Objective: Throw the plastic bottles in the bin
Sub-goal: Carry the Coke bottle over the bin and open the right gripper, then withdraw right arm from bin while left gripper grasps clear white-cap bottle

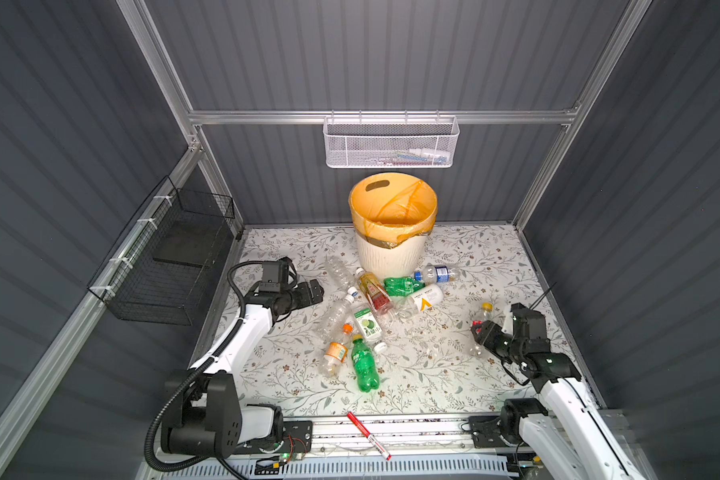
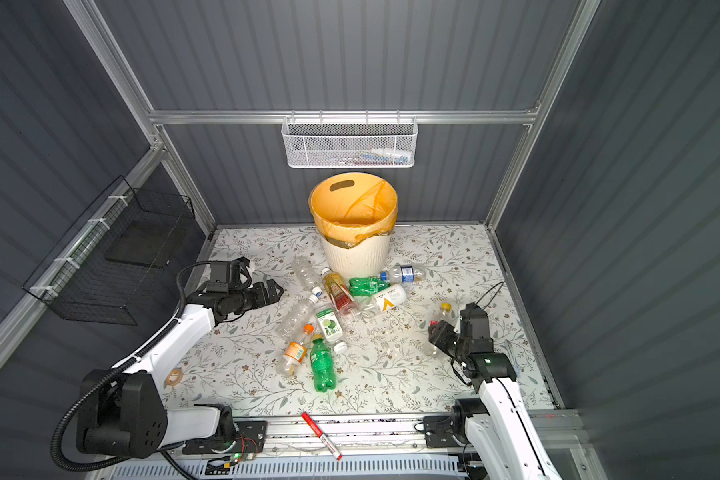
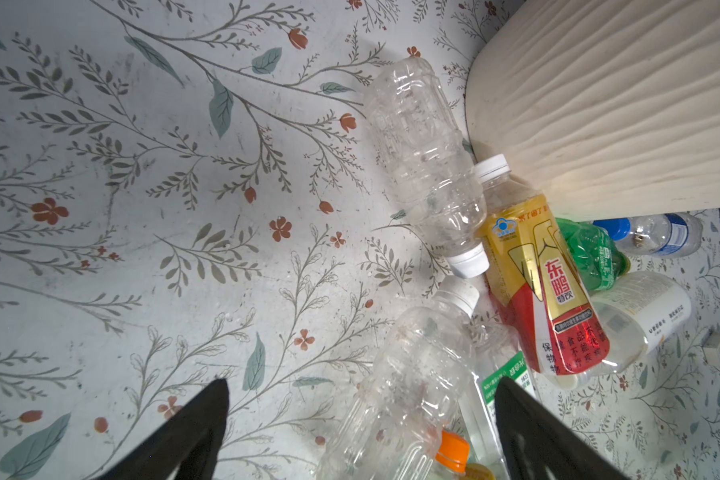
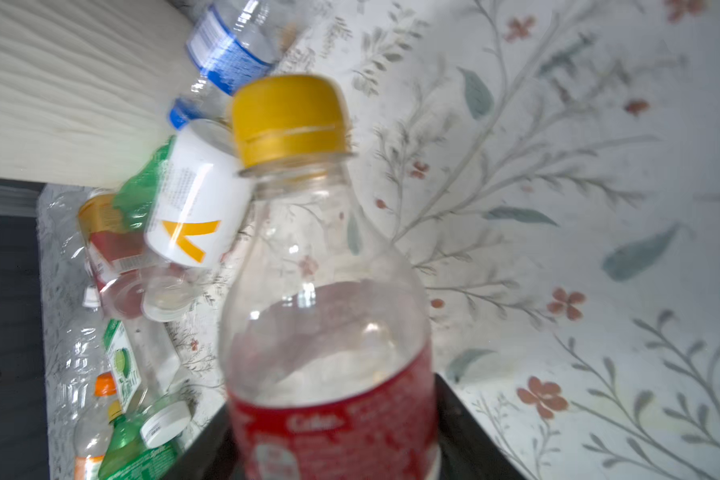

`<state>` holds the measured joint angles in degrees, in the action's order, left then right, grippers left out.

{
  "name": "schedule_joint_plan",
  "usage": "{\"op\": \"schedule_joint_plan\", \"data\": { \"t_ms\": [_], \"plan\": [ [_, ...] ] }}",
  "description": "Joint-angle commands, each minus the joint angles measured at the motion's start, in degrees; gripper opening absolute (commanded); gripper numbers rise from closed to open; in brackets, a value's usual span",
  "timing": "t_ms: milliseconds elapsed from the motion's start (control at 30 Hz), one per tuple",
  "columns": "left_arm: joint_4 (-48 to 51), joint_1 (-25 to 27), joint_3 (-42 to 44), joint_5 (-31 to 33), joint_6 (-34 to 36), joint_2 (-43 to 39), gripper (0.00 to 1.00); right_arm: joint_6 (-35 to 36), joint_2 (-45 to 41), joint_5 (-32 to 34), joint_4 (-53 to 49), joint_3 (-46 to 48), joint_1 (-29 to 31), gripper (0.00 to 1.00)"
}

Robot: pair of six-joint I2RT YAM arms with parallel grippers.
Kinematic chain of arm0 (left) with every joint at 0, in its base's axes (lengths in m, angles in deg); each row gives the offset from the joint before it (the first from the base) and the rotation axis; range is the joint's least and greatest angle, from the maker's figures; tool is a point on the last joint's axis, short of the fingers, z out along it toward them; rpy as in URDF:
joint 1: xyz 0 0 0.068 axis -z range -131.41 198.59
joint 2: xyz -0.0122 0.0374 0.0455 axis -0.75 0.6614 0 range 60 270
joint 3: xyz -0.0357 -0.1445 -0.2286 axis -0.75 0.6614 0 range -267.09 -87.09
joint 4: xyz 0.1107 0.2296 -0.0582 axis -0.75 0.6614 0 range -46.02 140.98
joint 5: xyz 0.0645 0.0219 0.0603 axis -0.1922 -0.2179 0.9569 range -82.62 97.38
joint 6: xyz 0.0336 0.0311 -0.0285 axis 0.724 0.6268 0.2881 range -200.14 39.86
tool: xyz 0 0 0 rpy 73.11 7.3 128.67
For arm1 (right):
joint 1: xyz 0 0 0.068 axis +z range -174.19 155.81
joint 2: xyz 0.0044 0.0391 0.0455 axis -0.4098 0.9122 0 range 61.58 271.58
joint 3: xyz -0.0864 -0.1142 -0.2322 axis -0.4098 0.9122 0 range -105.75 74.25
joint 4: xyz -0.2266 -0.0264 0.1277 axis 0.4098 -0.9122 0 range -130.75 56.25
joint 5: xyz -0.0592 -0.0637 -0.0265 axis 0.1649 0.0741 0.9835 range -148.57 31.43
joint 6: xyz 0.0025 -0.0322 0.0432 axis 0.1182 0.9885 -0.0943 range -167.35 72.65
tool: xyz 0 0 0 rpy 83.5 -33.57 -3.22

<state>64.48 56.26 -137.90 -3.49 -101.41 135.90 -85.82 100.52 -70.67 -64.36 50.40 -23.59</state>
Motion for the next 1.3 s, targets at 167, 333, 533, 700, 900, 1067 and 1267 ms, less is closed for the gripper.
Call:
{"op": "schedule_joint_plan", "data": {
  "t_ms": [167,333,533,700,900,1067,1267],
  "plan": [
    [-3.18,0.20,2.72,-3.36,-2.37,0.52,1.00,6.44,11.22,-4.44,-5.15,-22.79,-1.04,0.50],
    [-3.79,2.38,4.37,-2.34,-2.01,-0.70,0.99,2.66,33.50,-11.40,-5.41,-66.49,5.92,0.54],
    [-3.01,4.98,5.21,0.69,-3.44,-4.61,1.00,-1.45,61.47,-12.65,-21.93,-117.59,8.57,0.99],
    [-2.78,5.00,6.71,1.63,-3.50,-6.77,1.00,-5.98,55.33,-13.14,-10.85,-104.71,5.05,0.99],
    [-2.14,5.08,5.16,-0.02,-1.90,-4.50,0.99,-6.71,47.77,-13.21,-4.98,-91.03,2.84,0.99],
    [-2.11,6.06,4.84,-0.08,-0.58,-2.82,0.99,-4.34,42.43,-12.08,-4.79,-82.96,1.01,0.99],
    [-2.40,9.78,4.40,2.35,0.27,1.32,0.97,-1.72,33.32,-8.37,-3.41,-65.24,0.19,0.99]
  ]
}}
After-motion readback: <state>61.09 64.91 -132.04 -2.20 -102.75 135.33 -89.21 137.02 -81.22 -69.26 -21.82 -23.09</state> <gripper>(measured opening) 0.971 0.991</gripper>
